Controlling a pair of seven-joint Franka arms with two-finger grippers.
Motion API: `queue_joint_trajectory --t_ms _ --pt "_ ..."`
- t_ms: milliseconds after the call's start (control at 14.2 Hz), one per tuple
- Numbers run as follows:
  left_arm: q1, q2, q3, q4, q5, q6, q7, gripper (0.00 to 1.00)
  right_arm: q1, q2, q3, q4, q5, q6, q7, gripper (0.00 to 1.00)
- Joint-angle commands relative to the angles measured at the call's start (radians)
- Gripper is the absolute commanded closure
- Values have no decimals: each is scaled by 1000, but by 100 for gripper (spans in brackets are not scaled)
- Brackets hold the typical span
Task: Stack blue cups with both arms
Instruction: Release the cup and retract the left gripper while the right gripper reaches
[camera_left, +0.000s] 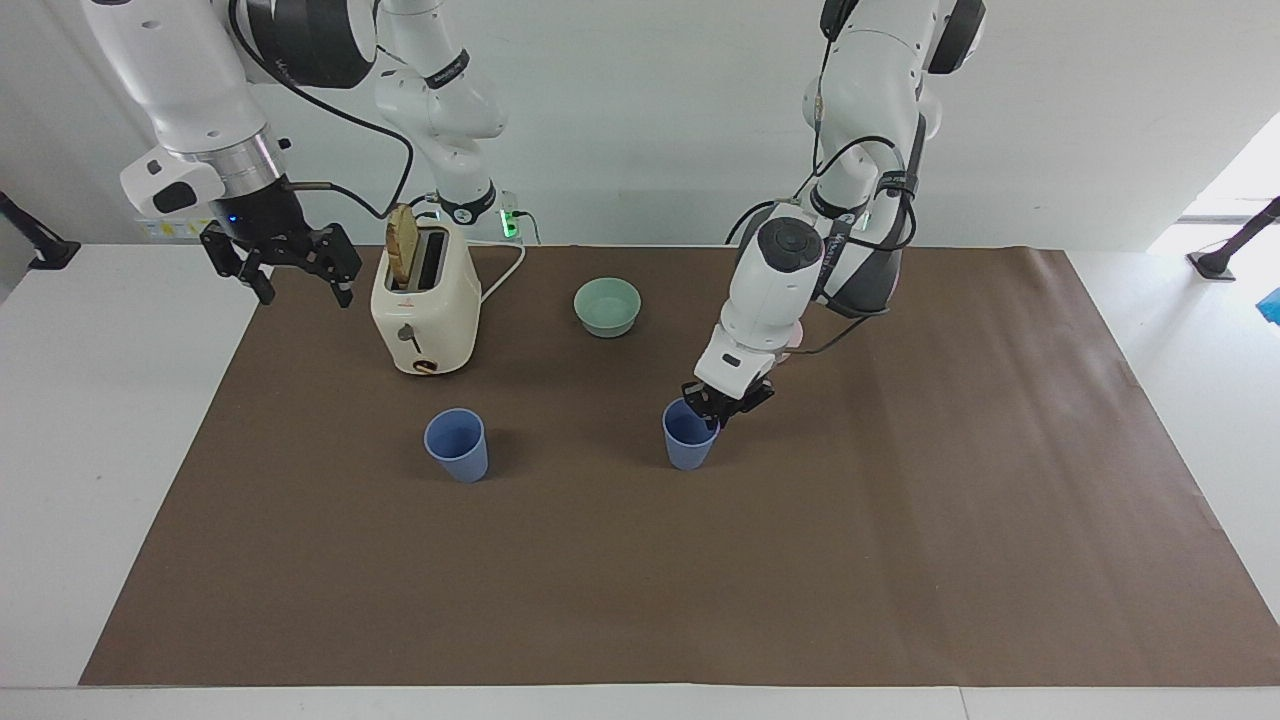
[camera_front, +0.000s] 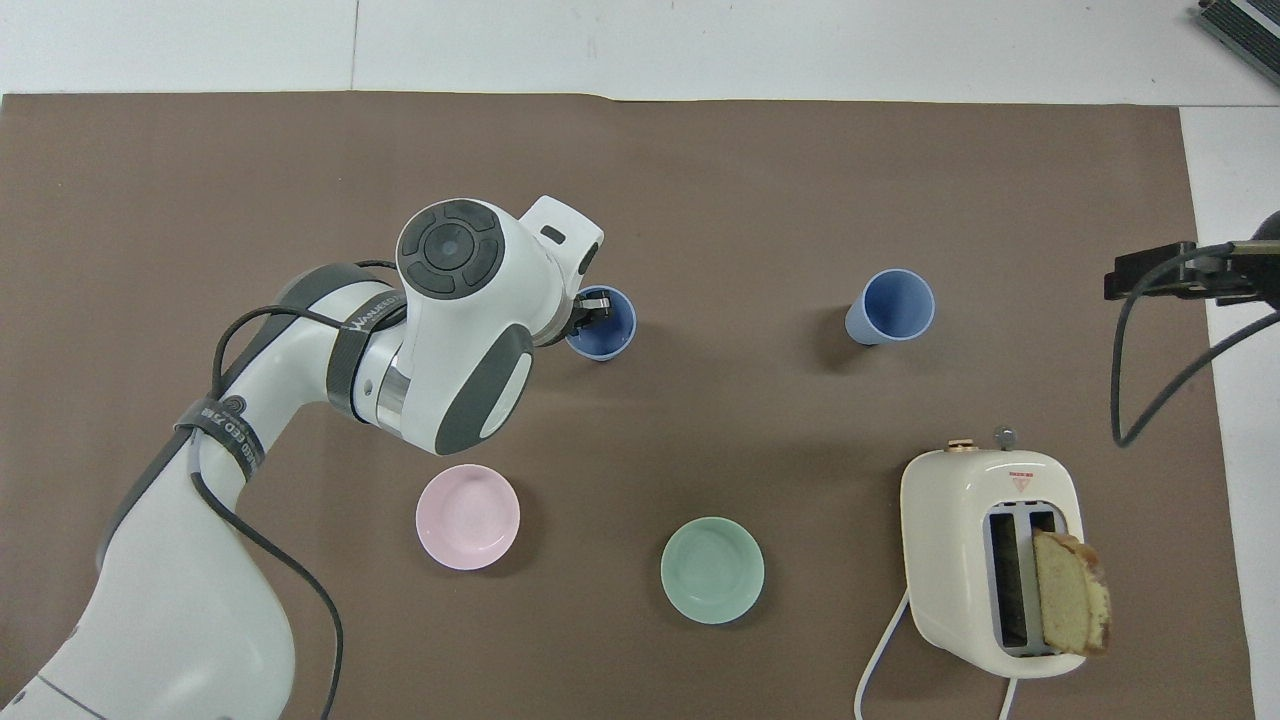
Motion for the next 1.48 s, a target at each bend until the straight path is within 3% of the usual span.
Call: queue_joint_trajectory --t_ms 0,281,633,844,1055,1406 --pt "-3 -15 20 23 37 -24 -7 0 -5 -16 1 -19 18 0 -14 0" --pt "27 -84 25 21 90 -92 48 0 -5 -16 1 -19 18 0 -14 0" --pt "157 -251 20 9 80 -306 352 0 -6 -16 1 -26 19 2 -14 0" --pt "216 -331 23 11 75 -403 464 0 -6 -5 3 -55 24 86 -11 0" --pt "269 -385 26 17 70 -449 528 0 -3 15 1 -164 90 237 -11 0" --pt "358 -446 34 50 46 -539 665 0 40 151 3 -169 90 314 -8 0"
